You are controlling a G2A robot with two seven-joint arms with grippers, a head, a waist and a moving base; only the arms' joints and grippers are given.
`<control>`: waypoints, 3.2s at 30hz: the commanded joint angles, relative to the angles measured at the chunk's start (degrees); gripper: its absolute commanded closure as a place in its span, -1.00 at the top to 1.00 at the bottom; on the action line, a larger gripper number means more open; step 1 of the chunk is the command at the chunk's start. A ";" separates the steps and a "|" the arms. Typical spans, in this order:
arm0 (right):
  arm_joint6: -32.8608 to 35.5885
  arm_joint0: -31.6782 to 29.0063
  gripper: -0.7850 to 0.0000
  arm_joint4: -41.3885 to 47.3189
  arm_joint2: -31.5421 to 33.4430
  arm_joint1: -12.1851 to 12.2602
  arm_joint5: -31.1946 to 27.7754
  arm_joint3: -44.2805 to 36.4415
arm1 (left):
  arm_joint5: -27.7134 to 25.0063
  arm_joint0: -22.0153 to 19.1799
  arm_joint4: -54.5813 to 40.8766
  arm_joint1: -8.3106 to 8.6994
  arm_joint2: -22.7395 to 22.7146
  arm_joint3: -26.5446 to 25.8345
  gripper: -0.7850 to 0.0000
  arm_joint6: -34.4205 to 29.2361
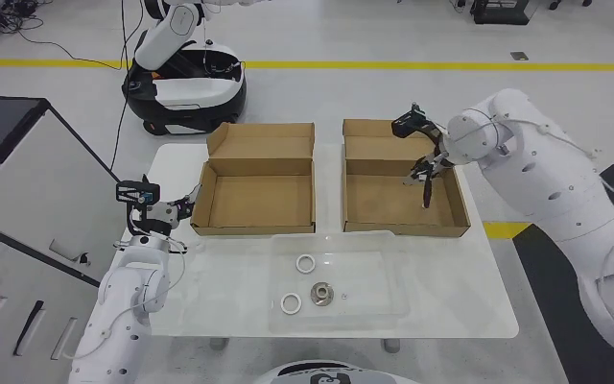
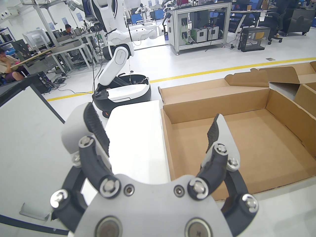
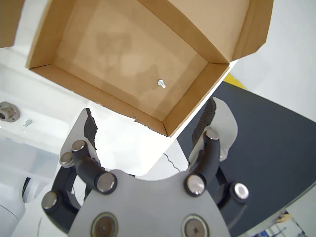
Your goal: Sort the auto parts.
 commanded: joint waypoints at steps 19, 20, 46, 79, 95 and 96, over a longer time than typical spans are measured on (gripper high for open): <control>0.00 7.23 1.00 19.04 -9.41 6.29 0.73 -25.82 | 0.00 0.00 0.00 0.00 0.00 0.00 1.00 0.00; 0.00 7.57 1.00 19.48 -10.07 6.14 1.06 -26.23 | 0.00 0.00 0.00 0.00 0.00 0.00 1.00 0.00; -4.25 3.02 0.39 18.60 -21.29 -0.52 8.10 -28.35 | 0.00 0.00 0.00 0.00 0.00 0.00 1.00 0.00; -4.51 -5.65 -0.04 8.21 -27.41 -5.83 8.19 -20.01 | 0.00 0.00 0.00 0.00 0.00 0.00 1.00 0.00; -4.24 -7.47 -0.16 7.46 -27.38 -8.37 5.89 -14.79 | 0.00 0.00 0.00 0.00 0.00 0.00 1.00 0.00; -4.14 -7.53 -0.17 7.48 -27.31 -8.49 5.73 -14.61 | 0.00 0.00 0.00 0.00 0.00 0.00 1.00 0.00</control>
